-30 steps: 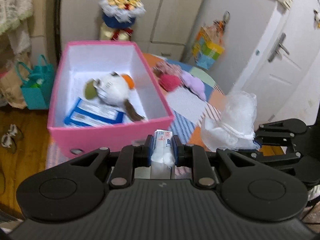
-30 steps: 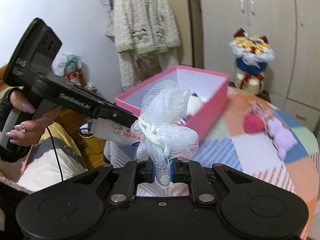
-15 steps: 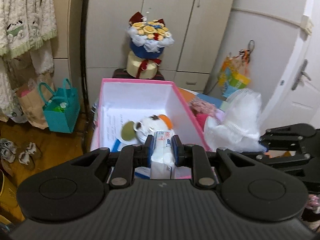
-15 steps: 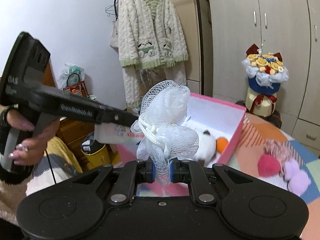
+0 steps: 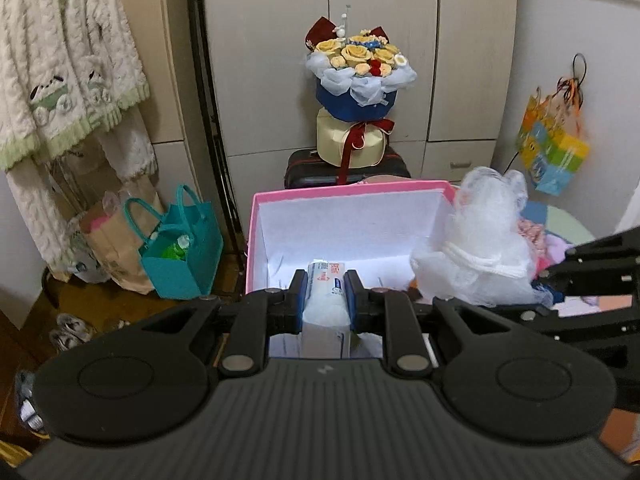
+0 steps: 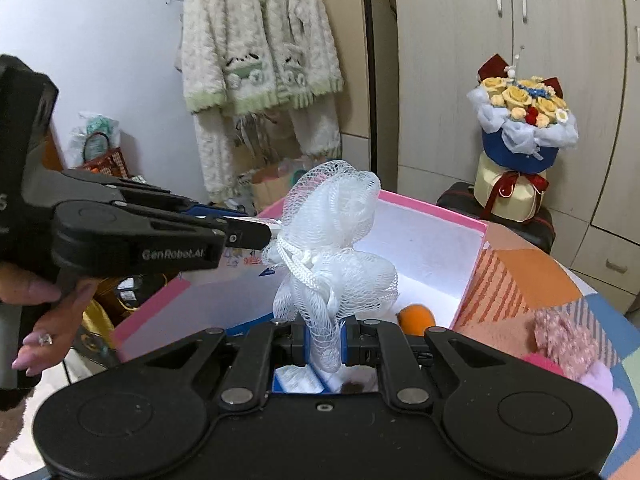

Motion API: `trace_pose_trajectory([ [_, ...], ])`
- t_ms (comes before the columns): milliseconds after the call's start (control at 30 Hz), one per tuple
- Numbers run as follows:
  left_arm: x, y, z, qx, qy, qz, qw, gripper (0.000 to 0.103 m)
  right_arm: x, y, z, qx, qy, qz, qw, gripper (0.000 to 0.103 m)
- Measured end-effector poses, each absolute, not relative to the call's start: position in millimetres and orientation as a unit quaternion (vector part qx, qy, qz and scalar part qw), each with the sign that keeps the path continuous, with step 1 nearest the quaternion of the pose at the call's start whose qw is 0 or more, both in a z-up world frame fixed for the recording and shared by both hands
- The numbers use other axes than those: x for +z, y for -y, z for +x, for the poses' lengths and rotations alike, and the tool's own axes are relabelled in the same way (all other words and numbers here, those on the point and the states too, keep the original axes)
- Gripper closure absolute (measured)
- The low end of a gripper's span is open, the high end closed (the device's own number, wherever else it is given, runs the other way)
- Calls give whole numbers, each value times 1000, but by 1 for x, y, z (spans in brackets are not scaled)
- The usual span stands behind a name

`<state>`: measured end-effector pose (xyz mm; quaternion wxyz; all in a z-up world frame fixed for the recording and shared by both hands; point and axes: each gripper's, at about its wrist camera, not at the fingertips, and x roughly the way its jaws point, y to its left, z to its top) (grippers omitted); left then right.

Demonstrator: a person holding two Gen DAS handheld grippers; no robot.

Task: Organize soft objects
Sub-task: 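Open the right gripper to drop the puff while the left releases the tube into the box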

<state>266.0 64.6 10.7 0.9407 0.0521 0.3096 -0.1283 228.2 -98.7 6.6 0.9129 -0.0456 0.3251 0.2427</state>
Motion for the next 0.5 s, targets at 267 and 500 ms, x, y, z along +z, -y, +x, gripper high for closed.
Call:
trace_pose_trajectory([
  [267,1,-57,288,-137,-336,67,930,85,-10,96,273,275,-365,-6,889,87],
  [500,-10,-59,309,-118,-347,71,928,82,-24,83,292,273,-377,-15,885,80],
])
